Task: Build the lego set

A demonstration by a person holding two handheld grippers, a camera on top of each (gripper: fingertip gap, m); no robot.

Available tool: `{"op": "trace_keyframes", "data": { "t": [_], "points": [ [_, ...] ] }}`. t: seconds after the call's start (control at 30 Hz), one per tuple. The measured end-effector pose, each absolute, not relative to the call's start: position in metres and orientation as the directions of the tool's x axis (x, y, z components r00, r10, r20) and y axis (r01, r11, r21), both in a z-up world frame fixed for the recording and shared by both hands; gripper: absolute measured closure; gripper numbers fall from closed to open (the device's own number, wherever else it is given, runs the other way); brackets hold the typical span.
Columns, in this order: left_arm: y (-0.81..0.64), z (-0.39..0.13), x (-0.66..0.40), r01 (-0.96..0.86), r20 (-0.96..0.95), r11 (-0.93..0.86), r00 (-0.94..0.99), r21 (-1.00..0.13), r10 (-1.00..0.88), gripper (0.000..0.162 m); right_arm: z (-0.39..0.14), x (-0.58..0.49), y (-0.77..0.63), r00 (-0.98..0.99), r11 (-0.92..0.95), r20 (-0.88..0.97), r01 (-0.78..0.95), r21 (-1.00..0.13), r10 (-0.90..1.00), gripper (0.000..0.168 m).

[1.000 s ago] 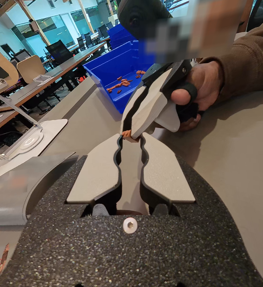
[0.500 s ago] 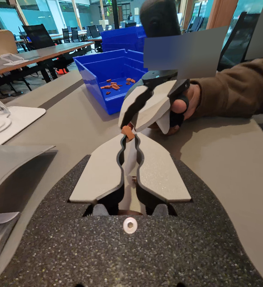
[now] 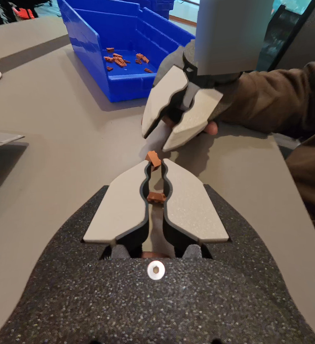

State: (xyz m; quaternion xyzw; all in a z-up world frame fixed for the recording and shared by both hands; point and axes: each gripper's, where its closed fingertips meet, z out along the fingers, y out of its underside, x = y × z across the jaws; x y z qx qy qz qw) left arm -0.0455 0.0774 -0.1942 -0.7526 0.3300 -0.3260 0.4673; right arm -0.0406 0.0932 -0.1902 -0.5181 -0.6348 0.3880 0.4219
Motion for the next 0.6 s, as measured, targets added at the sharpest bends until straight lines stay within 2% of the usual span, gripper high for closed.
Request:
{"op": "trace_keyframes", "data": {
  "t": [0.2,0.37,0.47,0.6],
  "points": [
    [0.070,-0.189,-0.040,-0.093,0.343,-0.441,0.495,-0.893,-0.798,0.152,-0.195,-0.041,0.081,-0.164,0.442,0.410,0.311,-0.841,0.897,0.140],
    [0.066,-0.188,-0.036,-0.062,0.409,-0.489,0.461,-0.870,-0.788,0.152,-0.192,-0.042,0.081,-0.130,0.670,0.666,0.288,-0.684,0.735,0.135],
    [0.065,-0.187,-0.036,-0.042,0.438,-0.510,0.454,-0.859,-0.776,0.152,-0.192,-0.042,0.079,-0.128,0.726,0.726,0.283,-0.627,0.676,0.135],
    [0.066,-0.187,-0.037,-0.023,0.467,-0.533,0.449,-0.846,-0.761,0.152,-0.199,-0.042,0.080,-0.148,0.731,0.727,0.299,-0.614,0.671,0.135]
  ]
}}
